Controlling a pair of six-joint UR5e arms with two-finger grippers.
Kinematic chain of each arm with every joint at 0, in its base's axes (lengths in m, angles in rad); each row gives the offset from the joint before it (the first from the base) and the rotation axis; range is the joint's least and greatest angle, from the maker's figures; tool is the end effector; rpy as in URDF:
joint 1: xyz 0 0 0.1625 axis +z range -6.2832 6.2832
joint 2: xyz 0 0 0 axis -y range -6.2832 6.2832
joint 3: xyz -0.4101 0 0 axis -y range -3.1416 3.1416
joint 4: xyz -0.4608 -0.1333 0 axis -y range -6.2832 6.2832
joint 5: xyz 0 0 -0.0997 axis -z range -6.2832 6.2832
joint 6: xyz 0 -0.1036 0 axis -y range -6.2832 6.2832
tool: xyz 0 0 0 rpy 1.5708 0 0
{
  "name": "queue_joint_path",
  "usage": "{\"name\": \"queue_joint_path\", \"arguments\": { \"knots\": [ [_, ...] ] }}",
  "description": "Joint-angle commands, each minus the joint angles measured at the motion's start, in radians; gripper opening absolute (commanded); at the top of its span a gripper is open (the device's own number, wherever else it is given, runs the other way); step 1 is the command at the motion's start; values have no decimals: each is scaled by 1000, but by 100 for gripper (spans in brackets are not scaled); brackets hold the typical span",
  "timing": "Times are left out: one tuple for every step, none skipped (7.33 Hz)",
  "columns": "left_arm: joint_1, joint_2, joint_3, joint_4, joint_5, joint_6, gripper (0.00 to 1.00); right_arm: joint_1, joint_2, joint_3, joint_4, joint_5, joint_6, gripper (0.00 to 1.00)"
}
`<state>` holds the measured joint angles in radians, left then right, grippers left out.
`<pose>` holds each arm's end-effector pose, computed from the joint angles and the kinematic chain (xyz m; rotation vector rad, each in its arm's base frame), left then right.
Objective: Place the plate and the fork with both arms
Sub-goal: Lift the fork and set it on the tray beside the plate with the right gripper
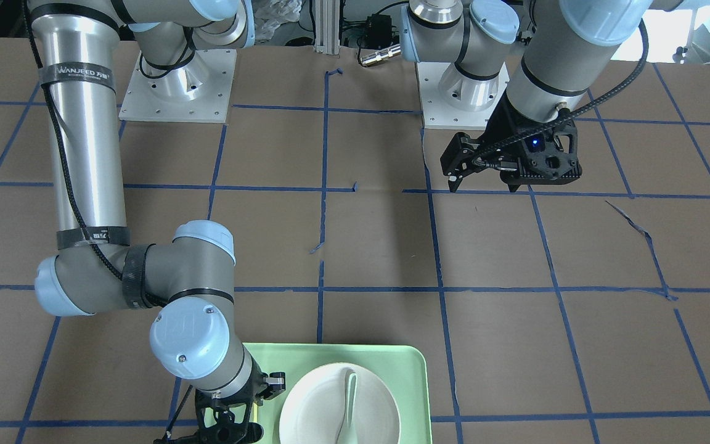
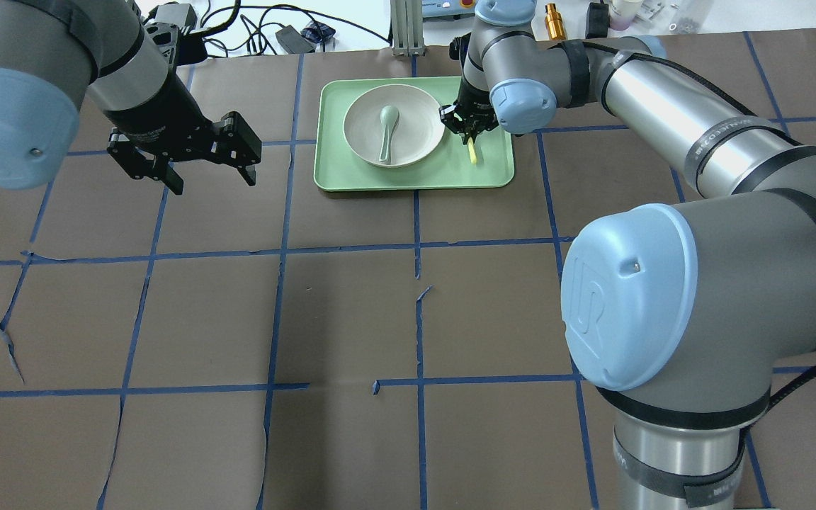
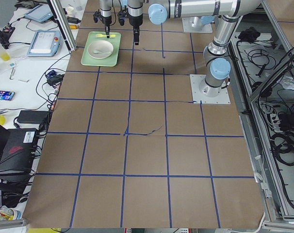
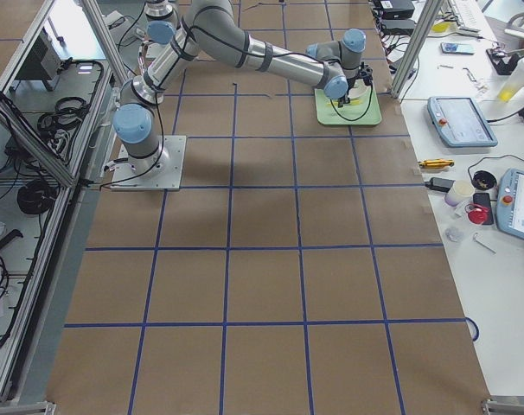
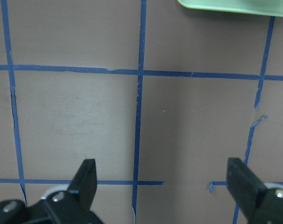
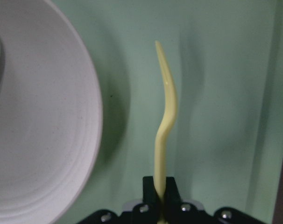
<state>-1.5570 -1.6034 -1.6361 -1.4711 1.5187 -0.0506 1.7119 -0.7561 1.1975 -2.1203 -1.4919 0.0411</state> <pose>-0.1308 -0.5737 0.4241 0.0994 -3.0879 0.0013 0.2561 -0.7972 0.1551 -0.1589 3.0453 -0.1534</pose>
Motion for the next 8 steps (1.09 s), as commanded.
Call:
{"name": "queue_joint_path", "arguments": {
  "knots": [
    [-2,0,-1,0,0,0,100,-5,15,2,-15,2,-7,13],
    [-2,-1,-1,0,0,0,100,-5,11,8,-15,1,-6,22],
    [-2,-1,-1,0,0,0,100,-5,8,19,-17,5,-6,97],
    [-2,-1,-1,0,0,0,100,-5,-6,42,-15,-13,-6,100],
    [-2,-1,-1,0,0,0,100,-8,-29,50,-14,-13,-10,100],
    [-2,-1,-1,0,0,0,100,-17,-63,56,-4,-13,-21,100],
    [-2,0,-1,0,0,0,100,-28,-116,88,43,-13,-26,100],
    [-2,2,-1,0,0,0,100,-31,-208,153,65,-22,-26,100]
  ]
}}
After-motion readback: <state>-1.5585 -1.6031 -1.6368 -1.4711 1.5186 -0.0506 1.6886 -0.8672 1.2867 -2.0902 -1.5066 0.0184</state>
